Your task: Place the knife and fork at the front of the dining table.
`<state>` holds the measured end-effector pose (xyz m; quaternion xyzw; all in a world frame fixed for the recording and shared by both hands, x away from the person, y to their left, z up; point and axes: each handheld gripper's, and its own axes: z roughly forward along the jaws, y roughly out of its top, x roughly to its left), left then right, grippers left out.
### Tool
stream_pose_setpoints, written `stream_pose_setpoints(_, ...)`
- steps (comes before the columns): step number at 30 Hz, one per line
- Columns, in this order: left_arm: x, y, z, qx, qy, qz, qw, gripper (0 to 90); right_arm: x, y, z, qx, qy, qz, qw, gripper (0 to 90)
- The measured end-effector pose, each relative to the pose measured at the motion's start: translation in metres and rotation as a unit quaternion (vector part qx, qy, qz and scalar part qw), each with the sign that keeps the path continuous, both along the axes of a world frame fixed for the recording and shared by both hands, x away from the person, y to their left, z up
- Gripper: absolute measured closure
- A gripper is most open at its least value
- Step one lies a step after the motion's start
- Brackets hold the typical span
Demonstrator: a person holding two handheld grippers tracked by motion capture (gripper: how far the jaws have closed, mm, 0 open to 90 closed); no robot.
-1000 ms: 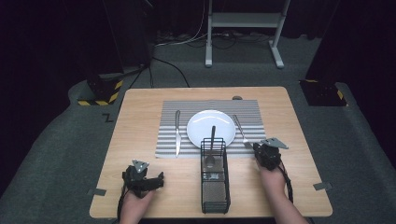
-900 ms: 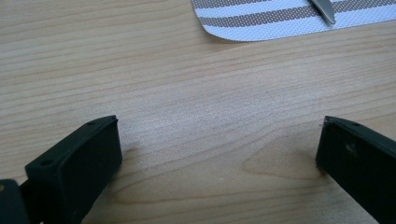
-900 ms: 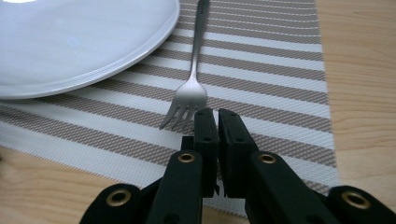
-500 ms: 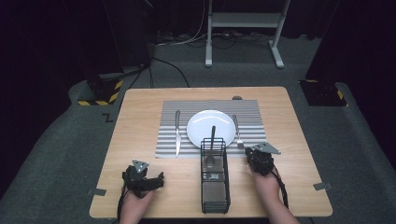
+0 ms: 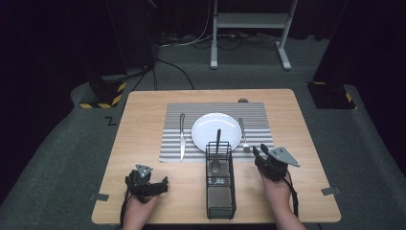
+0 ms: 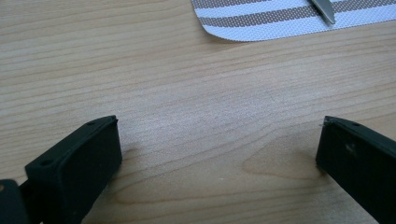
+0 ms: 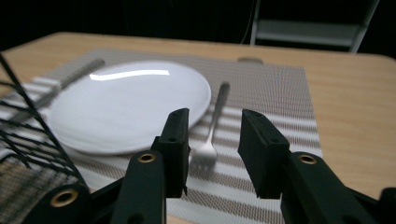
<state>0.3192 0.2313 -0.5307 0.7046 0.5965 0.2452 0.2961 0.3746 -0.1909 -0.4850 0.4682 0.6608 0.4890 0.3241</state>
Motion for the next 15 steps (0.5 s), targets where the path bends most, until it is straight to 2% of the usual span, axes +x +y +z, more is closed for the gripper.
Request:
stream_pose_setpoints(7, 0.000, 0.000, 0.000, 0.000, 0.000, 0.000, 1.0000, 0.1, -0.018, 0.012, 0.032, 0.042, -0.056, 0.029, 0.9971, 56.7)
stream_pose_setpoints(12, 0.000, 0.000, 0.000, 0.000, 0.000, 0.000, 1.0000, 0.1, -0.026, 0.026, 0.052, 0.060, -0.085, 0.054, 0.9931, 55.6)
stream_pose_setpoints(15, 0.000, 0.000, 0.000, 0.000, 0.000, 0.000, 1.0000, 0.1, -0.028, 0.035, 0.062, 0.068, -0.094, 0.067, 0.9910, 54.8)
